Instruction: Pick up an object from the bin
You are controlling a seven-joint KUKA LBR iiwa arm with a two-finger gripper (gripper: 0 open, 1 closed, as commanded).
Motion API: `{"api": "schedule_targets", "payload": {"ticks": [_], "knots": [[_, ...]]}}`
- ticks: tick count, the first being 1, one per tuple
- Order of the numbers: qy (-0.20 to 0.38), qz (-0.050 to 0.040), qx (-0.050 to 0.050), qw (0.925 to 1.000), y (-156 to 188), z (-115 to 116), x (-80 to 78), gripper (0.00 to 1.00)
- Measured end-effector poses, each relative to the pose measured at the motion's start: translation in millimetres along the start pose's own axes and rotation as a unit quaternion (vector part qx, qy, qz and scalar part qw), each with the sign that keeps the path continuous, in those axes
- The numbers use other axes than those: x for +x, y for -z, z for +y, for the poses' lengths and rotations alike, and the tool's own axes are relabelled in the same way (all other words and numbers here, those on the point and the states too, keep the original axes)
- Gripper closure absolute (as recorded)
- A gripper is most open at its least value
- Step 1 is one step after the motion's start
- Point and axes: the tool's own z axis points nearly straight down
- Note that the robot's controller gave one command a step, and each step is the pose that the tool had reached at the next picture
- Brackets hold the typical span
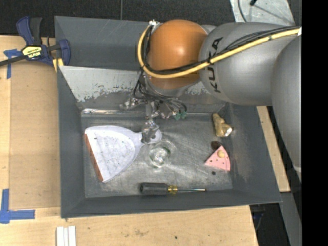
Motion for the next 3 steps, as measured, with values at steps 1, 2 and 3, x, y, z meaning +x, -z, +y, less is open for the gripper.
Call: {"api": "schedule_targets", "payload": {"ticks": [1, 2, 3], "knots": [[0.104, -0.0012, 0.001, 0.9946, -48.1, -24.5, 18.3, 0.00], [0.140, -0.0034, -0.001, 0.9901, -71.0, -53.1, 16.1, 1.00], [0.140, -0.0034, -0.001, 0.9902, -71.0, -53.1, 16.1, 1.00]]}}
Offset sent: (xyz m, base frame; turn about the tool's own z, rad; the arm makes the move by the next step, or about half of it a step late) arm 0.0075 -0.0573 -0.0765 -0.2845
